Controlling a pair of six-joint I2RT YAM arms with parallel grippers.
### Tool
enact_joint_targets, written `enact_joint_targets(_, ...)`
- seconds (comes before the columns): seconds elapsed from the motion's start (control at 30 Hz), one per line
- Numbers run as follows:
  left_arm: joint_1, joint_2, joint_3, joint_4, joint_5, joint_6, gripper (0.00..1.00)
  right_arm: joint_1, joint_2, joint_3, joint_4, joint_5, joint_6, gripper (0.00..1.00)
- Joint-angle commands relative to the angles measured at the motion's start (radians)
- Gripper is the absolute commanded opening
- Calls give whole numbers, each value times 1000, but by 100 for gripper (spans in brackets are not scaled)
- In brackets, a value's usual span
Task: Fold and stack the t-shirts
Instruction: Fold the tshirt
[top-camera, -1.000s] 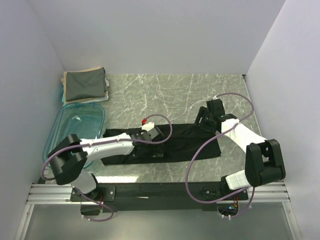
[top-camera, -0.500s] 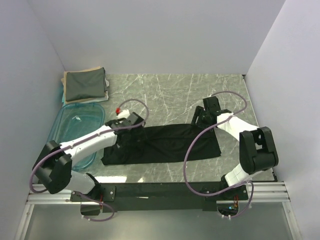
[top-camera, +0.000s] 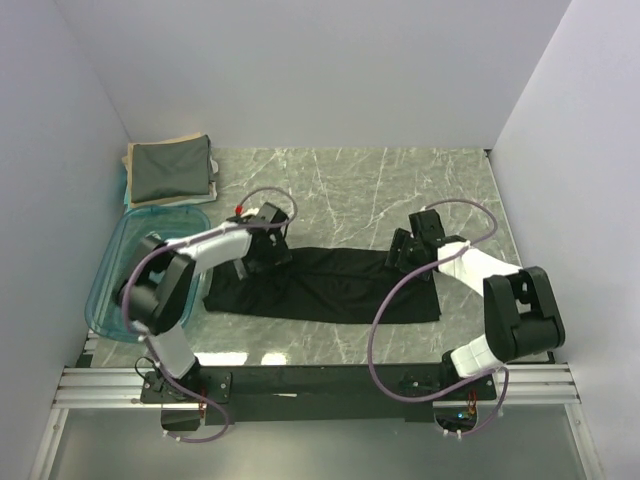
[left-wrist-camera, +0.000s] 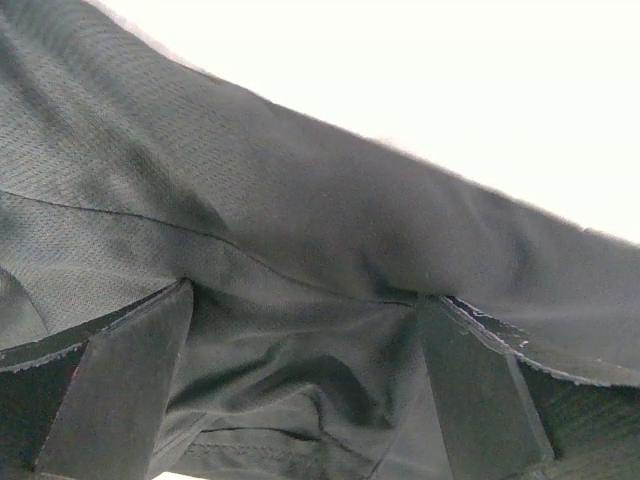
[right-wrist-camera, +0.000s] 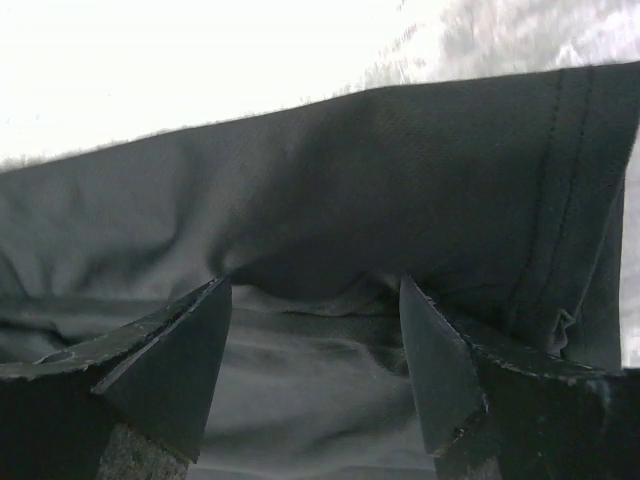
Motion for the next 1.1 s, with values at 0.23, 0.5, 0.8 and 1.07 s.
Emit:
enact_joint_targets(0.23, 68, 686, 920, 19, 134, 200, 100, 218, -266, -254, -46, -103, 144, 75)
enact_joint_targets(0.5, 69, 983, 1260, 398, 460, 63, 99, 576, -308, -296, 81, -264, 193, 79)
enact_joint_targets(0.8, 77, 1030, 1290, 497, 408, -5, 99, 772, -245, -113, -49, -57, 158, 80)
enact_joint_targets(1.07, 85, 951, 1318, 474, 403, 47, 99, 838, -401, -70, -92, 53, 161, 80)
